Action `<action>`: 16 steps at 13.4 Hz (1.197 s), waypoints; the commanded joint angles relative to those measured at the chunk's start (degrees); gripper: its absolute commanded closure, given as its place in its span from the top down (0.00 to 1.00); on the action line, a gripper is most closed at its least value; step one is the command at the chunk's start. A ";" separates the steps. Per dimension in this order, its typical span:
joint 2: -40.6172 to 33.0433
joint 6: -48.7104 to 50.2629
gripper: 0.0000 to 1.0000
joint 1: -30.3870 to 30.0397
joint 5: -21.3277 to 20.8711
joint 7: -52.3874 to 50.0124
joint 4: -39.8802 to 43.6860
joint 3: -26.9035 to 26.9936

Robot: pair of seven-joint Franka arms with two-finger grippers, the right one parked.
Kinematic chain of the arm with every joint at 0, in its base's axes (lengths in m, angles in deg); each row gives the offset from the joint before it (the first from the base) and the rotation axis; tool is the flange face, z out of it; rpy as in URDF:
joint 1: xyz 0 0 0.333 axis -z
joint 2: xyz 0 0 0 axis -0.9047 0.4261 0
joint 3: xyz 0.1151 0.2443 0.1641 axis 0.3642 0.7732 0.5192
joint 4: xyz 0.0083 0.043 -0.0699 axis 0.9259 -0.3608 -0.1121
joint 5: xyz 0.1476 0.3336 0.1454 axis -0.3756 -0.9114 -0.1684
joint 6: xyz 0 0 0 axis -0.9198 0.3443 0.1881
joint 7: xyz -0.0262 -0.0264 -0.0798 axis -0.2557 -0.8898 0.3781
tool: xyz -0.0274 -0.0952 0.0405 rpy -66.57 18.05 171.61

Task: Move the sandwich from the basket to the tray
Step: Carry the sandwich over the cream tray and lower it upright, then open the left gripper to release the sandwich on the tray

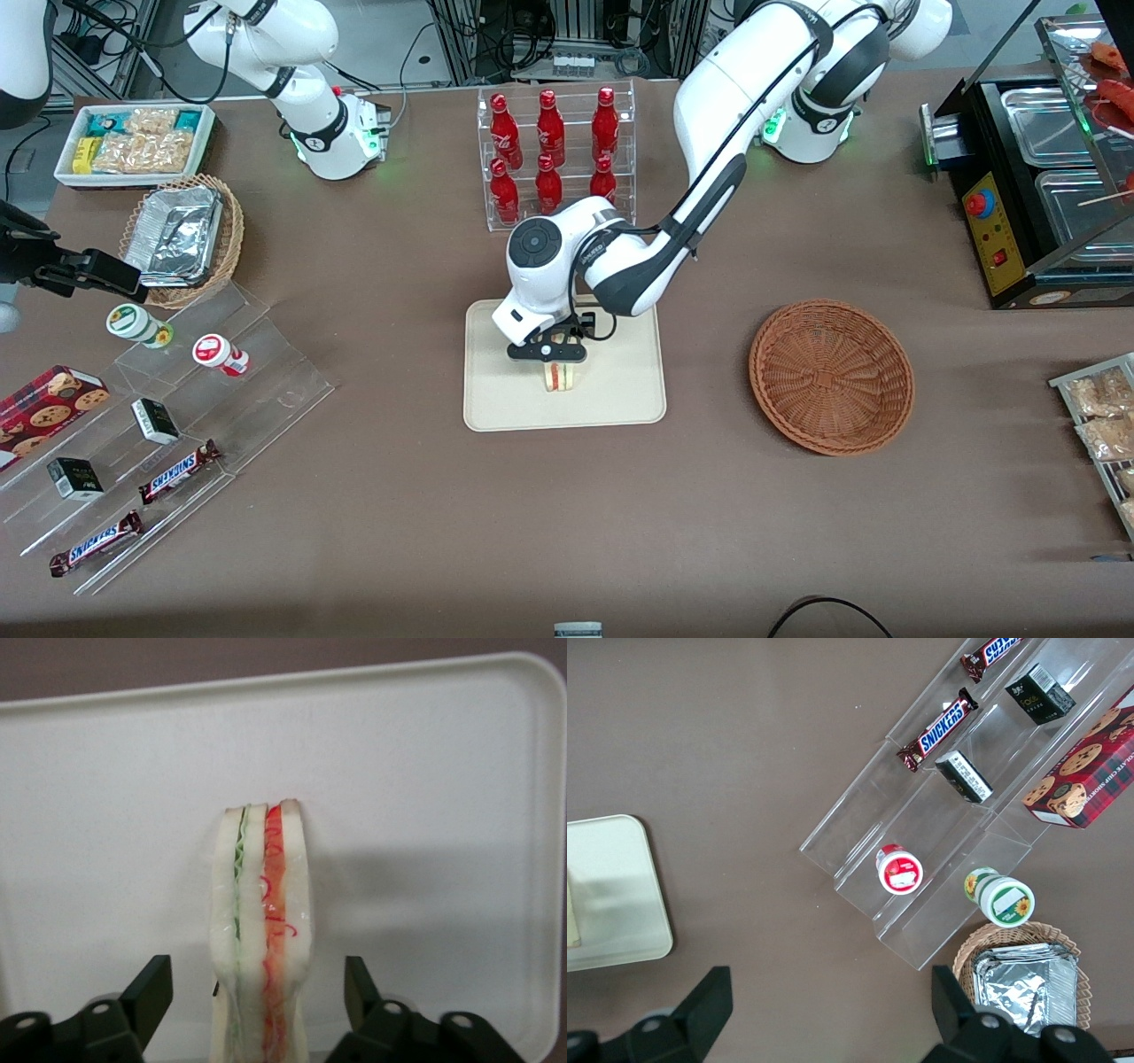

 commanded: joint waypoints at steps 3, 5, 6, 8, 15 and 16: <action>-6.88 5.97 1.00 0.16 -0.81 -1.74 -0.10 0.56; -11.01 8.70 1.00 -1.94 -0.54 -2.53 -0.18 0.65; -13.03 9.58 1.00 -3.17 -0.37 -3.40 -0.27 0.65; -16.64 12.65 1.00 -5.11 -0.45 -4.20 -0.62 0.65; -29.12 22.86 1.00 -16.34 2.97 1.75 -5.45 0.48; -30.96 24.26 1.00 -17.93 3.76 3.69 -5.98 0.48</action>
